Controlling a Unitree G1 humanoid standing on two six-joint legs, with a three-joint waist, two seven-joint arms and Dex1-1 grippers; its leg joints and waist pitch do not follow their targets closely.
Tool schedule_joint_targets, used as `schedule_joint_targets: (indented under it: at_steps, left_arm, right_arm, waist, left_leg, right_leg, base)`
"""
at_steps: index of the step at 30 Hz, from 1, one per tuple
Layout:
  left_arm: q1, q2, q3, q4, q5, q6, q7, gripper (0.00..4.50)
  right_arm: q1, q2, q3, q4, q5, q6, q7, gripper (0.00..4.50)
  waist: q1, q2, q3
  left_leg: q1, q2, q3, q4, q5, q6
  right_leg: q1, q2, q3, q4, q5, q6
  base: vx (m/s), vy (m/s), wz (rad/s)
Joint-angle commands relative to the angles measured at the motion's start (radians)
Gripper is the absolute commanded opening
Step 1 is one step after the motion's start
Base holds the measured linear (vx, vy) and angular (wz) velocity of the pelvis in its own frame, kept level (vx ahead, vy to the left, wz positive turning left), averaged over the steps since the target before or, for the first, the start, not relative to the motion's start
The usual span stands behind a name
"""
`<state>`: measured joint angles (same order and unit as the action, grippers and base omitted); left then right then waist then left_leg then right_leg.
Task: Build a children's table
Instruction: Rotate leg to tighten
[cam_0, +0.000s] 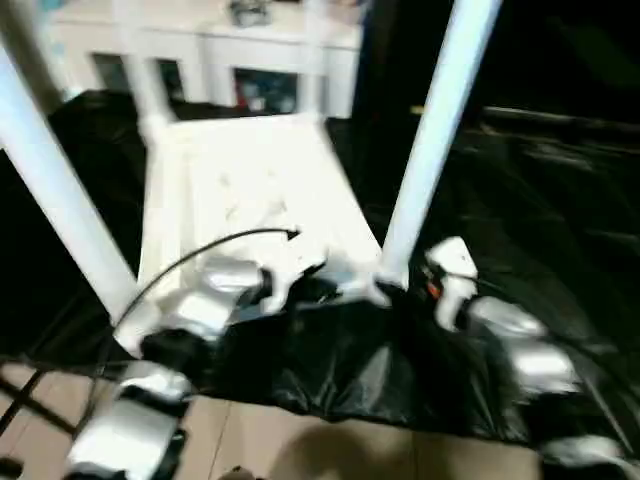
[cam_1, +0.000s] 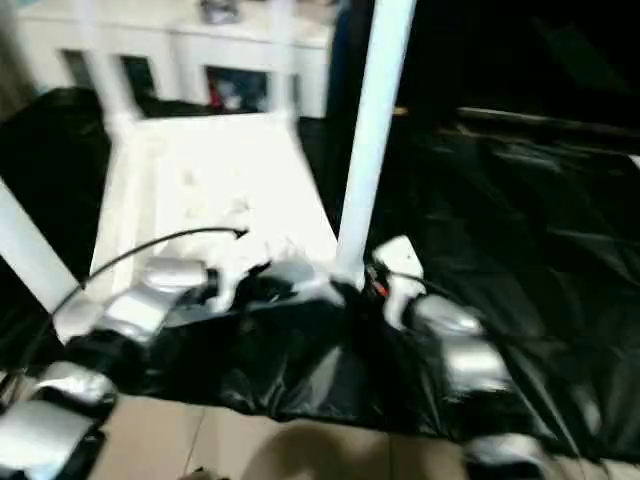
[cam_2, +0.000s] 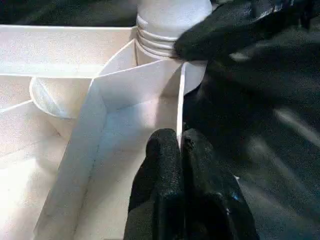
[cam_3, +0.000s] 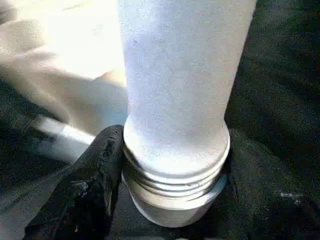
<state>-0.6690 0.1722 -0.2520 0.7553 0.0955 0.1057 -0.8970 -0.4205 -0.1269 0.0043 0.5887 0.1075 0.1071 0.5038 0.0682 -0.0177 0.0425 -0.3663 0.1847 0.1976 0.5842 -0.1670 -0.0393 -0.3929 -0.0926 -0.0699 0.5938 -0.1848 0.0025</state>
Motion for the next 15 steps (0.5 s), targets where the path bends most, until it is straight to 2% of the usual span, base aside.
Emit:
schedule_joint_targets:
  at_steps: [1,2,3,4,5,6,9,10,11,12,13,14,15]
  left_arm:
    - [-0.025,-0.110,-0.052,-0.021,-0.006,-0.007,0.034,0.00]
    - [-0.025,-0.116,-0.053,-0.018,0.001,-0.008,0.042,0.00]
    - [-0.025,-0.116,-0.053,-0.018,0.001,-0.008,0.042,0.00]
    - [-0.023,-0.121,-0.056,-0.015,0.007,-0.014,0.044,0.00]
    - [-0.021,-0.119,-0.055,-0.017,0.006,-0.018,0.041,0.00]
    - [-0.021,-0.119,-0.055,-0.017,0.006,-0.018,0.041,0.00]
    - [-0.004,-0.096,-0.054,-0.041,-0.004,-0.041,-0.004,0.00]
    - [0.008,-0.073,-0.051,-0.063,-0.020,-0.054,-0.047,0.00]
    - [0.009,-0.071,-0.050,-0.065,-0.022,-0.053,-0.051,0.00]
    - [0.018,-0.047,-0.046,-0.083,-0.034,-0.054,-0.090,0.00]
    - [0.018,-0.047,-0.046,-0.083,-0.034,-0.054,-0.090,0.00]
    - [0.025,-0.019,-0.046,-0.098,-0.044,-0.057,-0.133,0.00]
    - [0.027,-0.004,-0.046,-0.103,-0.047,-0.057,-0.153,0.00]
  right_arm:
    - [-0.045,0.129,0.066,0.091,-0.013,0.021,-0.100,2.74]
    - [-0.057,0.148,0.063,0.105,-0.019,0.009,-0.111,2.74]
    - [-0.057,0.148,0.063,0.105,-0.019,0.009,-0.111,2.74]
    - [-0.068,0.165,0.076,0.112,-0.039,-0.028,-0.109,3.09]
    - [-0.069,0.168,0.082,0.108,-0.044,-0.050,-0.097,3.09]
    - [-0.069,0.168,0.082,0.108,-0.044,-0.050,-0.097,3.44]
    - [-0.059,0.155,0.060,0.084,-0.016,-0.062,-0.059,3.58]
    - [-0.047,0.122,0.058,0.062,-0.013,-0.067,-0.026,3.71]
    - [-0.045,0.118,0.058,0.059,-0.013,-0.068,-0.021,3.71]
    - [-0.033,0.075,0.058,0.035,-0.009,-0.072,0.026,3.86]
    - [-0.033,0.075,0.058,0.035,-0.009,-0.072,0.026,3.96]
    - [-0.018,0.015,0.063,0.009,-0.009,-0.074,0.094,3.96]
    - [-0.013,-0.016,0.065,0.002,-0.010,-0.080,0.128,3.96]
  waist:
    - [-0.007,0.004,-0.044]
    - [-0.016,0.004,-0.044]
    - [-0.018,0.002,-0.045]
    - [-0.017,0.004,-0.045]
    - [-0.018,0.003,-0.045]
    - [-0.018,0.002,-0.044]
    - [-0.015,0.001,-0.046]
    - [-0.014,0.005,-0.046]
    - [-0.013,0.004,-0.047]
    - [-0.012,0.002,-0.048]
    - [-0.008,0.000,-0.050]
    - [-0.005,-0.007,-0.051]
    - [0.005,-0.005,-0.054]
  left_leg:
    - [0.014,0.048,-0.049,-0.094,-0.464,-0.063]
    - [0.018,0.047,-0.048,-0.093,-0.482,-0.063]
    - [0.018,0.046,-0.047,-0.092,-0.486,-0.060]
    - [0.019,0.045,-0.046,-0.091,-0.483,-0.052]
    - [0.020,0.045,-0.043,-0.090,-0.483,-0.045]
    - [0.020,0.045,-0.041,-0.090,-0.482,-0.038]
    - [0.018,0.045,-0.039,-0.090,-0.469,-0.028]
    - [0.017,0.047,-0.038,-0.091,-0.459,-0.025]
    - [0.016,0.047,-0.038,-0.091,-0.455,-0.022]
    - [0.015,0.047,-0.035,-0.091,-0.436,-0.017]
    - [0.014,0.047,-0.032,-0.089,-0.408,-0.006]
    - [0.015,0.047,-0.026,-0.086,-0.375,0.007]
    - [0.014,0.047,-0.024,-0.082,-0.334,0.021]
  right_leg:
    - [0.021,-0.073,0.036,-0.101,-0.533,-0.115]
    - [0.015,-0.071,0.038,-0.103,-0.521,-0.120]
    - [0.016,-0.071,0.038,-0.103,-0.516,-0.122]
    - [0.016,-0.070,0.040,-0.104,-0.502,-0.124]
    - [0.012,-0.069,0.043,-0.104,-0.483,-0.131]
    - [0.012,-0.066,0.044,-0.103,-0.467,-0.137]
    - [0.015,-0.067,0.046,-0.099,-0.437,-0.148]
    - [0.016,-0.067,0.047,-0.098,-0.416,-0.156]
    - [0.017,-0.066,0.047,-0.097,-0.404,-0.159]
    - [0.020,-0.066,0.048,-0.093,-0.373,-0.168]
    - [0.023,-0.064,0.050,-0.090,-0.336,-0.176]
    - [0.023,-0.064,0.052,-0.087,-0.301,-0.187]
    - [0.030,-0.065,0.052,-0.081,-0.264,-0.198]
  base:
    - [0.000,0.000,0.00]
    - [0.000,0.000,0.00]
    - [0.000,0.000,0.00]
    - [0.000,0.000,0.00]
    - [0.000,0.000,0.00]
    - [0.000,0.000,0.00]
    - [0.000,0.000,0.00]
    - [0.000,0.000,0.00]
    - [0.000,0.000,0.00]
    - [0.000,0.000,0.00]
    - [0.000,0.000,0.00]
    - [0.000,0.000,0.00]
    - [0.000,0.000,0.00]
